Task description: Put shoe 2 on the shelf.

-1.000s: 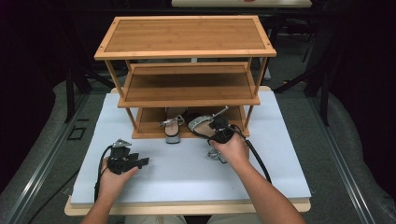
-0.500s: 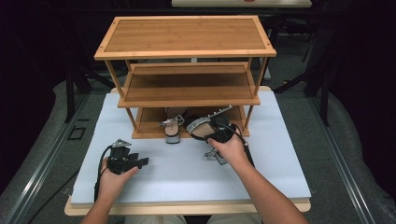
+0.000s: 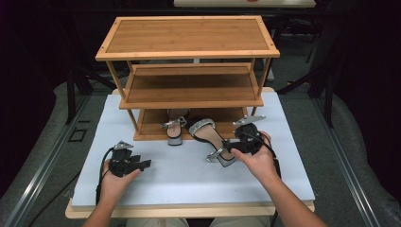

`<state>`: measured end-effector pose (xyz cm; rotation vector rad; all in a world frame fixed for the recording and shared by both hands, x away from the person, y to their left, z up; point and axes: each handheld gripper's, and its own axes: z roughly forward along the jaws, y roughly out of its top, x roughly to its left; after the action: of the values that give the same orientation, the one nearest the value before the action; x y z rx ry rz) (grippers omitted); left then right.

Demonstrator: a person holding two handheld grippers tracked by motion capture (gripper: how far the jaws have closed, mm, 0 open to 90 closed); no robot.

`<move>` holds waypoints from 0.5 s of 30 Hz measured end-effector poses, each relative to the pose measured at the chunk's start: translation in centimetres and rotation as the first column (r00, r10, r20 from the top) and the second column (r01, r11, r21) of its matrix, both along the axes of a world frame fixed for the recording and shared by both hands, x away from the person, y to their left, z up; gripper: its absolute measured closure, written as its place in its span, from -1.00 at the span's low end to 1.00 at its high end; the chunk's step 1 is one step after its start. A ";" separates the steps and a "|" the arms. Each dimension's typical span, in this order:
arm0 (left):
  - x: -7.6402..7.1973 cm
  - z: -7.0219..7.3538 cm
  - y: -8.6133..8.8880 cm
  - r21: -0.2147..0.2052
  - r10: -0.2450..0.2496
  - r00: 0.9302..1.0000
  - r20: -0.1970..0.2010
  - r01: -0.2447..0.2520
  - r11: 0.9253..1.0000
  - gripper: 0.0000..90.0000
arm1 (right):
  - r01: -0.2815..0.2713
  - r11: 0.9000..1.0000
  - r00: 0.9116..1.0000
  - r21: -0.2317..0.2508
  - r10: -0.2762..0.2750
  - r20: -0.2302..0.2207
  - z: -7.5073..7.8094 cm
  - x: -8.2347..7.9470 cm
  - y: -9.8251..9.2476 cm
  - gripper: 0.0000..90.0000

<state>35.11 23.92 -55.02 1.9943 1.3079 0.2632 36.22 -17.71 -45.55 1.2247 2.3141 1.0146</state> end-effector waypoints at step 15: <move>0.1 -0.1 -0.1 0.003 -0.004 1.000 -0.004 0.004 1.000 -0.04 | -0.061 0.998 0.995 -0.010 0.060 -0.074 -5.8 -1.6 -1.8 -0.21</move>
<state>35.20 23.79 -55.16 2.0012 1.3066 0.2590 34.58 -19.53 -51.30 1.2140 2.4233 0.9892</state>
